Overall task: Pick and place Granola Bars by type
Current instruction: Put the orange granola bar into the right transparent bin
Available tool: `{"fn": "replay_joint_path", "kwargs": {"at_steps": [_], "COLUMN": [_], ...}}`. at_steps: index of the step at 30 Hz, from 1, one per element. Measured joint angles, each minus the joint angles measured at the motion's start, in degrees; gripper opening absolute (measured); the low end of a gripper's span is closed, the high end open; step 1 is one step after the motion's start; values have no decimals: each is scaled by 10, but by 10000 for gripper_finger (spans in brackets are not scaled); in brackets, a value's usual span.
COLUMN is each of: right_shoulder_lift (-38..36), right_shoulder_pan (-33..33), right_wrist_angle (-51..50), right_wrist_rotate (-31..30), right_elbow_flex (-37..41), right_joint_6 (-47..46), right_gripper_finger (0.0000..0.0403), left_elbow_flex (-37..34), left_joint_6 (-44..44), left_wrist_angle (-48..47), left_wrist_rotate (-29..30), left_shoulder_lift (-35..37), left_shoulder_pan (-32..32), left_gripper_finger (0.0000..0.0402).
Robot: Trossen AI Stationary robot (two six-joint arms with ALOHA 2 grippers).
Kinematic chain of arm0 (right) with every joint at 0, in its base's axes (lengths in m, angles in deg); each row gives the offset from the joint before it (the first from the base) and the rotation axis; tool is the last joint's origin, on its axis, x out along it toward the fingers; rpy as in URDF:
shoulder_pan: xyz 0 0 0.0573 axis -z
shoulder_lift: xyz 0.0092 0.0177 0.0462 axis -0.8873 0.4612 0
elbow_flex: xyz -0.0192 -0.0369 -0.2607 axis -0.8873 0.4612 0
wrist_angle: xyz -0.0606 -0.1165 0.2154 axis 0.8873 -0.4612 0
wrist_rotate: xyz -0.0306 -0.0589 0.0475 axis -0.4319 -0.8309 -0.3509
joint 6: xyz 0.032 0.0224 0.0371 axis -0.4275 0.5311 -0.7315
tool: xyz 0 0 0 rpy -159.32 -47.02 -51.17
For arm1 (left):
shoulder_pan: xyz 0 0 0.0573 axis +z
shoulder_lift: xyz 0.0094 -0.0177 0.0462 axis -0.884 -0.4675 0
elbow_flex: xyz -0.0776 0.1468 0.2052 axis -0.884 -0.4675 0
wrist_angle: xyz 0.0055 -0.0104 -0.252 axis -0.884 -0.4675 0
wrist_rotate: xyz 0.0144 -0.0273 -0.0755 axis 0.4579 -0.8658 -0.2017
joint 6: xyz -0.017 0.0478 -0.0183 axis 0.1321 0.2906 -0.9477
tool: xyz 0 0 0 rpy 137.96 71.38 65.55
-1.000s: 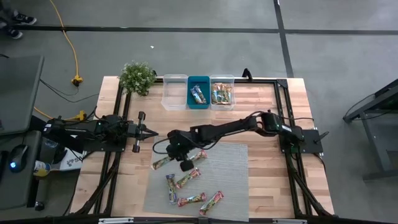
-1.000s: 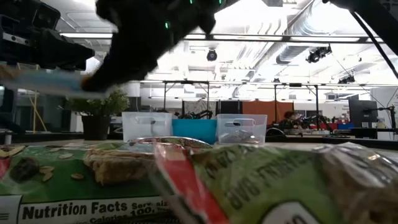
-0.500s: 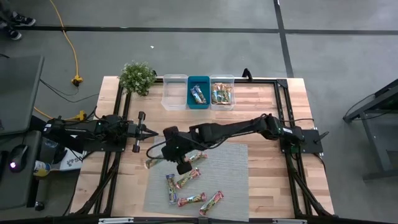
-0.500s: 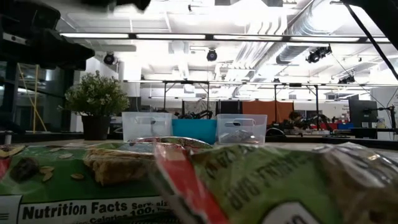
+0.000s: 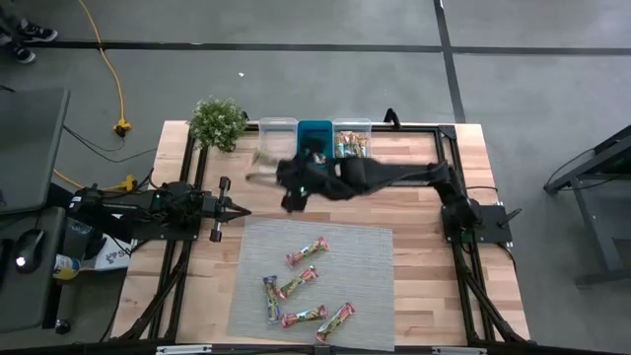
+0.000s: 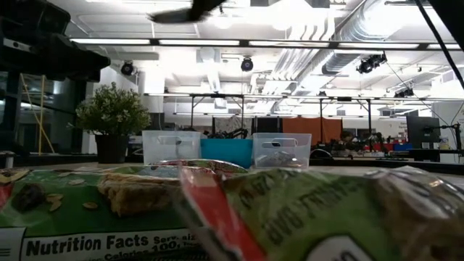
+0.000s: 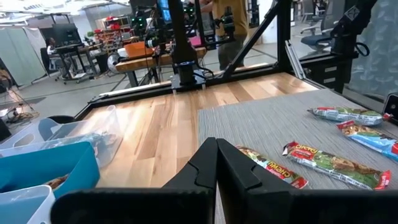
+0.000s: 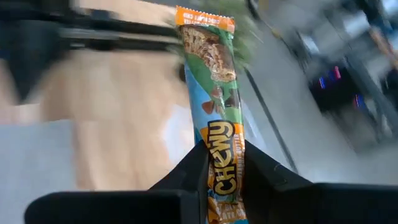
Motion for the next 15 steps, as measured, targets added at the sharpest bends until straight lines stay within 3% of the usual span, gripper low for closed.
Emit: {"fn": "replay_joint_path", "kwargs": {"at_steps": [6, 11, 15], "right_shoulder_lift": [-7, -7, -7], "right_shoulder_pan": [64, 129, 173], "right_wrist_angle": [-102, -190, -228], "right_wrist_rotate": [-30, 12, 20], "right_elbow_flex": [0, 1, 4], "right_joint_6": [-150, -319, -381], "right_gripper_finger": [55, 55, 55], "left_elbow_flex": [0, 0, 0], "left_joint_6": [0, 0, 0], "left_wrist_angle": [0, 0, 0], "left_wrist_rotate": [0, 0, 0], "left_shoulder_lift": [0, 0, 0], "left_shoulder_pan": [0, 0, 0], "left_gripper_finger": [1, 1, 1]}}
